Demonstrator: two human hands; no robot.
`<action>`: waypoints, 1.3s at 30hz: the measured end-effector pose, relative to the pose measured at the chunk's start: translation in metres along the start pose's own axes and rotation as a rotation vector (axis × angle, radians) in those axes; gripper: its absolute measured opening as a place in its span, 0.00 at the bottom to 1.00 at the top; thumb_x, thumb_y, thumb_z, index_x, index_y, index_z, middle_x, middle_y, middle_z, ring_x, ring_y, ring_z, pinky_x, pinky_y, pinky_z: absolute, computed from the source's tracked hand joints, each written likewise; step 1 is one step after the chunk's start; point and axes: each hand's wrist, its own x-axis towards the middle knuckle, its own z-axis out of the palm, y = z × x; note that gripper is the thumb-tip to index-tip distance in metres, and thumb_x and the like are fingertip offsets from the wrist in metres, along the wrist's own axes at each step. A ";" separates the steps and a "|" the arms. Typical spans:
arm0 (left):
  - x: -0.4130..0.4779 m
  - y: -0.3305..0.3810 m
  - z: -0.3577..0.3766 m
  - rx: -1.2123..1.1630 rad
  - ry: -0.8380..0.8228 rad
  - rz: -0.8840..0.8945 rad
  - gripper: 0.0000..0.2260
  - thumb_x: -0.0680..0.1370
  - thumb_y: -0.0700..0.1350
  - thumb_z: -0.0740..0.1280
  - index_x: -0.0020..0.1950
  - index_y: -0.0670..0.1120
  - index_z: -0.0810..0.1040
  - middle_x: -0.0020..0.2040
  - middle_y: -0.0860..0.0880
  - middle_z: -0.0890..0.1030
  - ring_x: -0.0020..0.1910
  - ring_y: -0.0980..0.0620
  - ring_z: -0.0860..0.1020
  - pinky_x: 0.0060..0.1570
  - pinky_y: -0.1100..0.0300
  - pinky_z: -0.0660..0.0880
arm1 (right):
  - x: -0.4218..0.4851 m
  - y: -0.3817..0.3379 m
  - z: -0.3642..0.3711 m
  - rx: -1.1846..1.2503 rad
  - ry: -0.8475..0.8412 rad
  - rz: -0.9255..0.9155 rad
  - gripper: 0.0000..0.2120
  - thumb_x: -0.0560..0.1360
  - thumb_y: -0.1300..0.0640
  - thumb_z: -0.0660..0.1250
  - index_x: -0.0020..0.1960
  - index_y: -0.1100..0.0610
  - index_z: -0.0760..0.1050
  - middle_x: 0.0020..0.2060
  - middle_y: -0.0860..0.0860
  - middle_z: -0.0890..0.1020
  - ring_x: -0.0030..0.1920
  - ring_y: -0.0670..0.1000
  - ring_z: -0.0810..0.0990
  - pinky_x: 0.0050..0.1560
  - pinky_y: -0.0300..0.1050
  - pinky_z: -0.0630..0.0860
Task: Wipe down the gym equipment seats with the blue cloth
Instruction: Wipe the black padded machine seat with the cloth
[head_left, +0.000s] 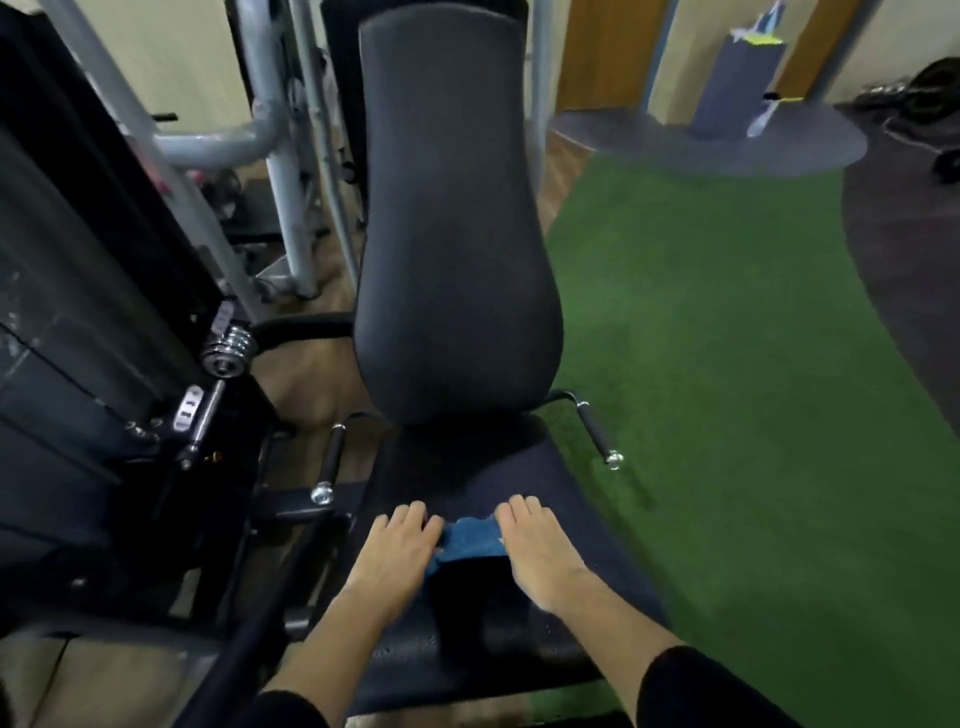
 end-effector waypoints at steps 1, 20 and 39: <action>-0.001 0.005 0.008 -0.012 -0.038 -0.016 0.21 0.51 0.49 0.83 0.38 0.48 0.79 0.34 0.49 0.74 0.30 0.50 0.75 0.25 0.57 0.71 | -0.001 0.004 0.004 0.020 -0.014 -0.021 0.24 0.53 0.59 0.78 0.47 0.56 0.77 0.40 0.51 0.77 0.38 0.52 0.77 0.35 0.44 0.75; 0.054 -0.001 0.081 -0.235 -0.201 -0.358 0.12 0.83 0.51 0.53 0.63 0.50 0.69 0.59 0.49 0.70 0.59 0.48 0.69 0.54 0.54 0.64 | 0.073 0.039 0.070 0.141 -0.085 -0.149 0.11 0.82 0.59 0.52 0.64 0.58 0.65 0.59 0.54 0.70 0.58 0.55 0.68 0.57 0.48 0.64; 0.072 0.018 0.113 -0.254 -0.153 0.315 0.31 0.78 0.67 0.51 0.78 0.58 0.50 0.79 0.49 0.48 0.77 0.45 0.47 0.73 0.44 0.45 | 0.068 0.108 0.131 0.254 -0.120 0.044 0.32 0.79 0.43 0.40 0.78 0.58 0.51 0.77 0.53 0.54 0.77 0.52 0.48 0.77 0.48 0.42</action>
